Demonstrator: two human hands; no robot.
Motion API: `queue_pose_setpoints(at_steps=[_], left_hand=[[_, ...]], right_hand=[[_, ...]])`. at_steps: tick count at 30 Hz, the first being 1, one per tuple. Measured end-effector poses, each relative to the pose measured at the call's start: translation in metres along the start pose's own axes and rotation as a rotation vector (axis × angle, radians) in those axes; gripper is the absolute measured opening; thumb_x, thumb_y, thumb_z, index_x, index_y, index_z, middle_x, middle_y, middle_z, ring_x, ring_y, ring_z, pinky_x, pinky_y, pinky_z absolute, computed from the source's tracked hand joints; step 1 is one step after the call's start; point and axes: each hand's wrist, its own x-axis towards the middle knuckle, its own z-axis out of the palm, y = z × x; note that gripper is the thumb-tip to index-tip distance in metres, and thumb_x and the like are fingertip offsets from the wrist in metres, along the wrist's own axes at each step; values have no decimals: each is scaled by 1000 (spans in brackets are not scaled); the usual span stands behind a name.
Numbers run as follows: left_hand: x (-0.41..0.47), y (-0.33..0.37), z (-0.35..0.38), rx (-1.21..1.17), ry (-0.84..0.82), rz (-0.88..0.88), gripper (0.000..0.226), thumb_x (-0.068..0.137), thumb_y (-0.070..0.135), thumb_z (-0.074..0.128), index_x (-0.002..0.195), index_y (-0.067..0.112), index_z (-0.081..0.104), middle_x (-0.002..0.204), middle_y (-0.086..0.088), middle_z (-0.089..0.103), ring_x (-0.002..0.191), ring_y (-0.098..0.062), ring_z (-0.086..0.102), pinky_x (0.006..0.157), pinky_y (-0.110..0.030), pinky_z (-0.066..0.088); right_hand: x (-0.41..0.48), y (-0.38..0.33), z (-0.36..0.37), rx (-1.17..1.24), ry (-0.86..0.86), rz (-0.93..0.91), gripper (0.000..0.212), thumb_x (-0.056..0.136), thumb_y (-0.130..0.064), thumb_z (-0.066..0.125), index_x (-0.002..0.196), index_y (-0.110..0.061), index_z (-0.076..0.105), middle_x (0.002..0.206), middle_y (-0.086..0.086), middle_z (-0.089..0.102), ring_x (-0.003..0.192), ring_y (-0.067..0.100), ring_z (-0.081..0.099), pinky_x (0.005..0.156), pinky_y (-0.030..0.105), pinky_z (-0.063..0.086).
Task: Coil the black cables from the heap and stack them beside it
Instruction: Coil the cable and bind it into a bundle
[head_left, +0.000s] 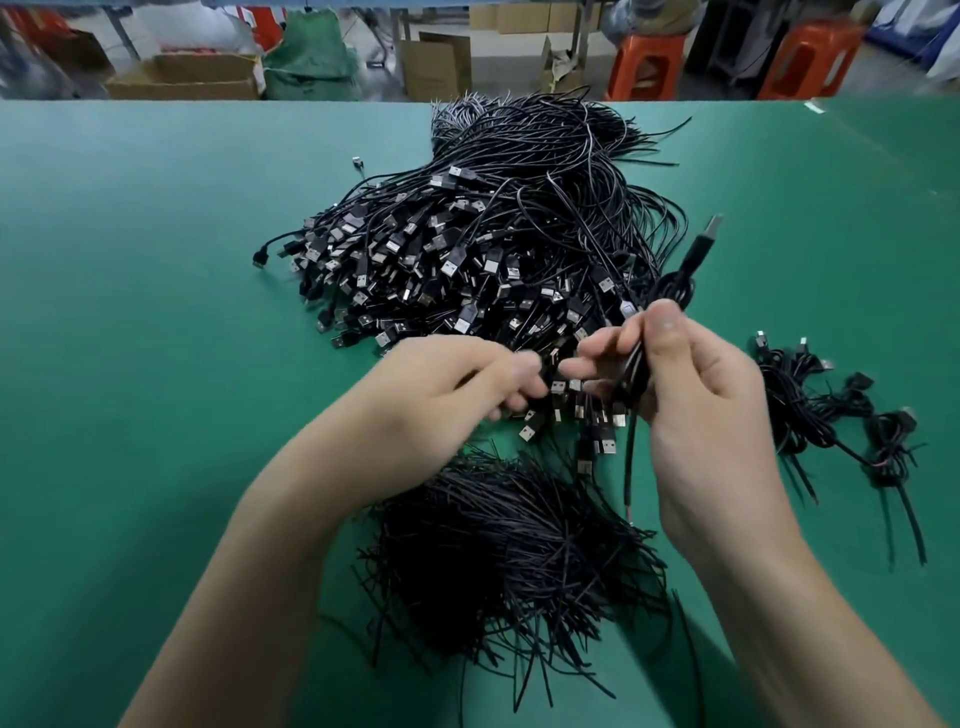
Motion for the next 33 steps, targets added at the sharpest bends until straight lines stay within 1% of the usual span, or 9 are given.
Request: queue_pose_setpoints(at_steps=[4,9,13,17,21,24,27,30,33], left_hand=[[0,-11,-10,459,-143,-138,15,100,42,62,95,40,76,97,22,72,92,-3,67,94,-36,56],[0,-13,-5,448,-273,-226,8,88,48,77,84,41,78,91,22,72,87,4,64,83,-25,54],[2,-13,1,522,-272,-189,8,87,45,78,81,40,76,87,20,68,86,5,60,75,-22,50],[4,-13,2,531,-275,-128,10,89,43,77,80,39,74,87,19,69,88,3,60,81,-28,53],[2,-15,0,444,-228,-5,8,90,42,74,83,38,74,89,21,67,91,3,60,85,-31,53],[1,-15,-4,269,-77,143,9,93,37,73,85,36,73,85,21,72,67,7,61,62,-11,46],[2,-8,-1,-11,239,253,9,98,27,72,90,31,73,73,10,75,50,-7,60,49,-18,45],[5,1,8,-245,412,219,9,100,23,69,93,24,74,63,-2,69,42,-13,62,45,-23,49],[8,5,17,-359,402,141,11,102,22,67,95,21,74,59,-3,64,38,-12,49,43,-21,41]], right_hand=[[4,-5,-6,-28,-74,22,36,110,-33,37,84,-12,51,67,6,69,45,19,61,48,27,51],[8,-4,-12,-115,-123,47,37,110,-34,38,80,-15,50,57,-3,44,45,10,33,40,21,28],[10,0,-14,-182,-181,25,39,110,-34,38,81,-10,48,59,-3,43,50,9,32,45,18,30],[10,4,-14,-210,-240,0,42,109,-38,37,87,-4,48,62,-4,44,51,5,35,48,14,32],[9,5,-12,-189,-256,-8,46,104,-46,40,89,-2,48,64,-1,43,54,3,37,51,15,34],[9,4,-12,-121,-262,26,46,99,-48,42,89,-4,48,65,0,45,53,8,39,48,18,34],[6,2,-10,-96,-285,30,39,100,-49,42,83,-16,51,65,-3,56,46,11,44,43,17,33],[5,3,-6,-108,-310,-11,42,103,-47,44,86,-9,49,59,-2,49,43,12,38,41,19,32],[2,9,0,-120,-318,-10,46,102,-47,46,86,-4,45,59,-7,37,47,6,32,41,18,27]])
